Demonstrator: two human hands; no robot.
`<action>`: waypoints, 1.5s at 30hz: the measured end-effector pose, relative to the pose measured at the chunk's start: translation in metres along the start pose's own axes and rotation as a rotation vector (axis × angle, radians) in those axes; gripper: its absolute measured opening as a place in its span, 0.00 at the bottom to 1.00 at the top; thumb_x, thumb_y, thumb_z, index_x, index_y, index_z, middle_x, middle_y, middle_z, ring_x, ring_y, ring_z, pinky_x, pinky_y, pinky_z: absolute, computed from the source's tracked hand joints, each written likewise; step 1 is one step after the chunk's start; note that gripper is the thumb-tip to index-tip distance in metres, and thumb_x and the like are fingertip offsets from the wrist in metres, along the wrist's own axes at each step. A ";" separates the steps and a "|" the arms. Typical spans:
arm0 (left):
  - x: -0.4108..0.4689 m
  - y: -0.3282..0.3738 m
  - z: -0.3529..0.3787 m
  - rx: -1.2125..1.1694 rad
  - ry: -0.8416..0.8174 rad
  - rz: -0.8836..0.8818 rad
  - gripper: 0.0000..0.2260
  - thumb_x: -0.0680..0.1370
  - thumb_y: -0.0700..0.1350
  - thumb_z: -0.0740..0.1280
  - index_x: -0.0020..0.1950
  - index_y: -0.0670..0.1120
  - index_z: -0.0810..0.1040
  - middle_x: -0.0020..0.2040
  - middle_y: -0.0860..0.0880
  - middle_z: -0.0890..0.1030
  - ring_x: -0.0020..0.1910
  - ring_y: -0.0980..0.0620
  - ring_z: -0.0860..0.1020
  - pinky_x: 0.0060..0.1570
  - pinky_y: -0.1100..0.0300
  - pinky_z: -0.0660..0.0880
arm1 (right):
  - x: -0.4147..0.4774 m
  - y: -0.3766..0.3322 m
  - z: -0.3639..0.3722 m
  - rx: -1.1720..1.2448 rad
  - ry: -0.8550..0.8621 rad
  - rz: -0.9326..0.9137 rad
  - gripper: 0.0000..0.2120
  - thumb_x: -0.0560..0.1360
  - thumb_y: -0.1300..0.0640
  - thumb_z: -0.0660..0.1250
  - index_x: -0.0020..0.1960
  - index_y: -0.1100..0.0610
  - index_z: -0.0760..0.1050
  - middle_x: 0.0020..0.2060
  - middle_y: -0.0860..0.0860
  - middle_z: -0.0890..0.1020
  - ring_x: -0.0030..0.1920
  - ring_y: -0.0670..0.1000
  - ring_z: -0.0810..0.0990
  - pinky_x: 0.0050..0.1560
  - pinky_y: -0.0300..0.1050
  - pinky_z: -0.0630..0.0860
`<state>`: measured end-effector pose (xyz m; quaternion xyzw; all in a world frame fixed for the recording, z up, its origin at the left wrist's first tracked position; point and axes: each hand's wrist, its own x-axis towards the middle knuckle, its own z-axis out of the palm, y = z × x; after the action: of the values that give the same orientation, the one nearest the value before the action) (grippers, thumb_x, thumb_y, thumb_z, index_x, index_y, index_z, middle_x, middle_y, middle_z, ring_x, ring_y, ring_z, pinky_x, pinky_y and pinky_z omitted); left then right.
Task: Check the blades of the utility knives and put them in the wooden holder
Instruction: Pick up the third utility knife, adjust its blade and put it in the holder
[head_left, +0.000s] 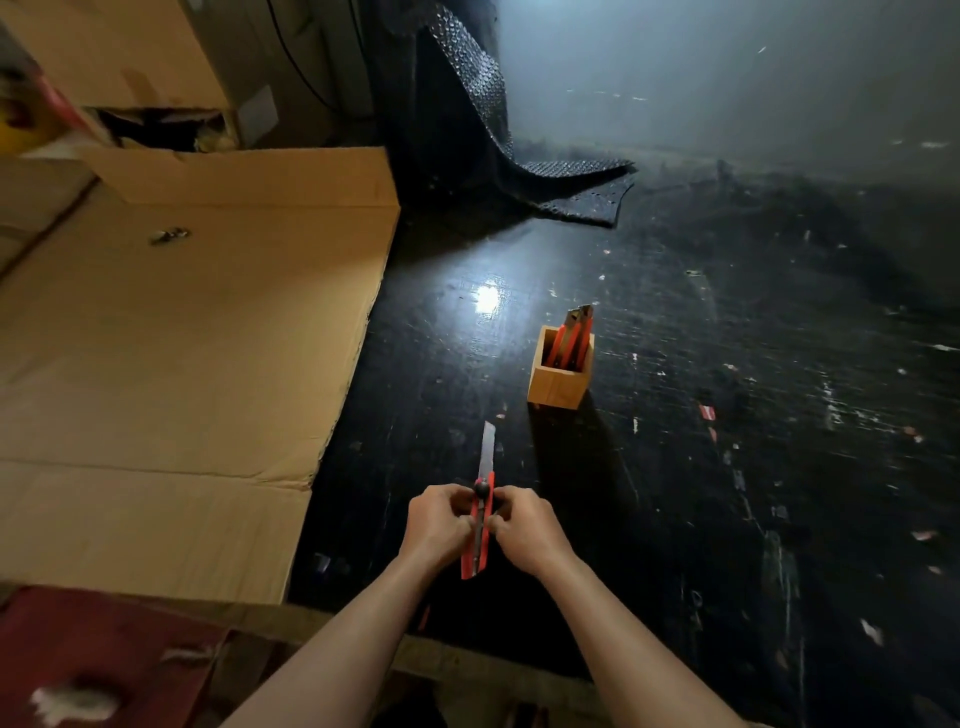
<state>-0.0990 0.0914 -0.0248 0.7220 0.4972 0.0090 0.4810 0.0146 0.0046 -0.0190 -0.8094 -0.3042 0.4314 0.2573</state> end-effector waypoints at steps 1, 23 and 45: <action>-0.001 -0.002 0.001 -0.041 -0.011 -0.017 0.12 0.72 0.41 0.77 0.55 0.50 0.86 0.47 0.54 0.87 0.49 0.59 0.83 0.48 0.68 0.76 | -0.003 0.001 0.003 0.038 0.001 0.000 0.11 0.77 0.59 0.68 0.58 0.48 0.78 0.43 0.48 0.84 0.41 0.45 0.85 0.45 0.45 0.84; -0.018 0.139 -0.051 -0.608 -0.173 0.266 0.19 0.76 0.23 0.66 0.64 0.39 0.78 0.57 0.39 0.85 0.54 0.39 0.85 0.52 0.39 0.82 | -0.045 -0.050 -0.130 0.301 0.359 -0.463 0.22 0.72 0.65 0.74 0.63 0.49 0.77 0.49 0.50 0.86 0.50 0.47 0.85 0.50 0.52 0.84; -0.071 0.265 -0.093 -0.708 -0.145 0.584 0.18 0.76 0.25 0.68 0.62 0.41 0.82 0.50 0.42 0.88 0.45 0.45 0.88 0.41 0.54 0.85 | -0.116 -0.130 -0.226 -0.069 0.713 -0.701 0.12 0.79 0.55 0.68 0.62 0.52 0.80 0.58 0.50 0.83 0.55 0.46 0.80 0.47 0.25 0.68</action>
<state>0.0069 0.0920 0.2446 0.6220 0.2047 0.2628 0.7086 0.1210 -0.0244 0.2442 -0.7638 -0.4649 0.0051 0.4477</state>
